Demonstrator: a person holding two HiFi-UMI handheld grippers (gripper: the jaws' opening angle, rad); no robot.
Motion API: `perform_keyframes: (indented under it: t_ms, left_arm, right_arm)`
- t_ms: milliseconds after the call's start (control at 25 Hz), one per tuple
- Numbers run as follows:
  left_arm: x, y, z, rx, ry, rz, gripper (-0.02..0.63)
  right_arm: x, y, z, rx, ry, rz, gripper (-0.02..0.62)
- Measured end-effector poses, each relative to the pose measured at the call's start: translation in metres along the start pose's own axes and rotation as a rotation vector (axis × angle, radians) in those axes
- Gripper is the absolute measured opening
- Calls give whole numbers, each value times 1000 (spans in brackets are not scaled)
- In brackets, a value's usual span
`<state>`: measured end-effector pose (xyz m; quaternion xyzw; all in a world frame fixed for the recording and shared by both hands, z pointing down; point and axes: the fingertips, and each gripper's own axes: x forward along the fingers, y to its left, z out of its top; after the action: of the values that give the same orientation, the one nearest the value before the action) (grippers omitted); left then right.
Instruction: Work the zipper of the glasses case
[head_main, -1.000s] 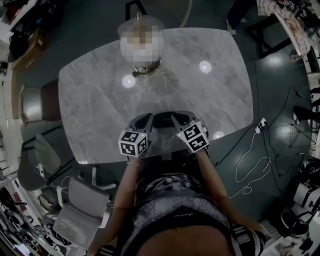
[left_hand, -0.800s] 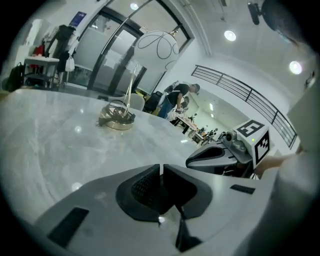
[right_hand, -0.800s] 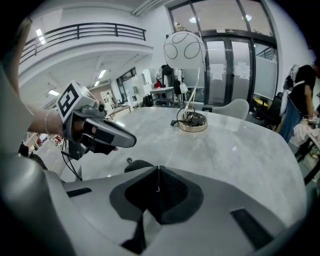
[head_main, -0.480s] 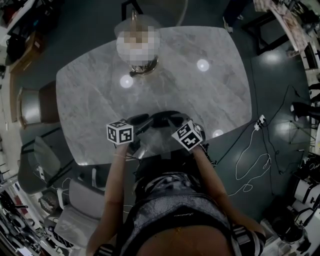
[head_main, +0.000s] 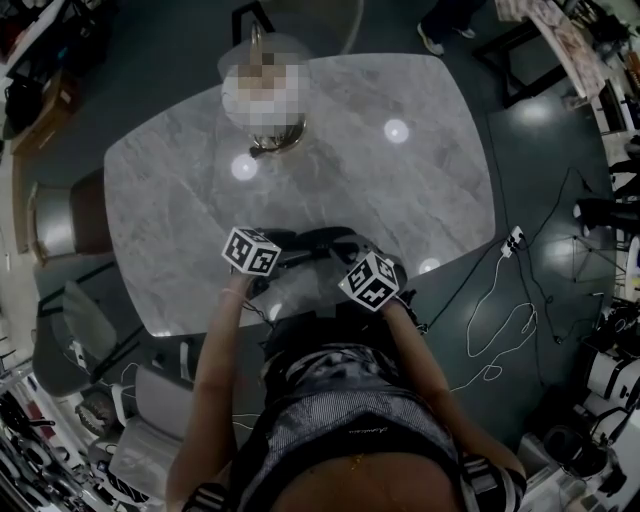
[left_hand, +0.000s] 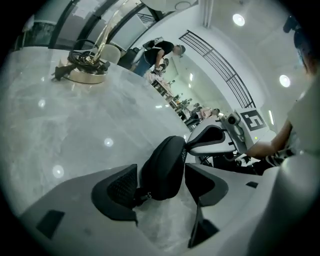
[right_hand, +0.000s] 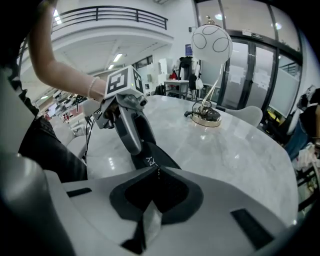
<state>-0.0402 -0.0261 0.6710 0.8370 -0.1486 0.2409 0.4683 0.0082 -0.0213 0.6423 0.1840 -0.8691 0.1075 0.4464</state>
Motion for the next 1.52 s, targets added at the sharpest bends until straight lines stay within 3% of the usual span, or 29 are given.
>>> perform_keyframes:
  t_ms: [160,280,440,520,560,640,800,1080,1160,1240,1440,1520]
  left_arm:
    - [10,-1,-3,48,40,-17,278]
    - [10,-4,-5,126,43,14,271]
    - [10,-12,-9,300,69,103,267]
    - [10,-16,-10,408,95,163,267]
    - [11,-16,-10,458,103,194,267]
    - [11,-16,-8,528,96,249,267]
    - [13,-18,-8,592,89,299,267]
    - [14,-15,-14,631,79,329,267]
    - [14,-15,-14,628,62,325,267]
    - [9,-15,-13,572,6,305,267]
    - [-34,-5,-9,183,-256,220,267]
    - [-48,-1,-11,87,-321,194,267]
  right_arm:
    - [-1,3,-3,-21,0,21,61]
    - [-2,7,-4,-33,-5,48,61]
    - [-12,6,13,-43,-74,70,63]
    - [-14,4,20,-57,-73,99,104]
    - [-14,3,20,-81,-47,119,196]
    - [-9,4,17,-159,20,156,259]
    - [3,10,14,-281,89,215,296]
    - [38,24,-15,-519,332,316,314]
    - [43,25,-17,-524,353,323,318]
    - [46,23,-17,-514,350,325,318]
    - [62,24,-28,-515,340,294,318]
    - [64,23,-30,-527,348,264,318]
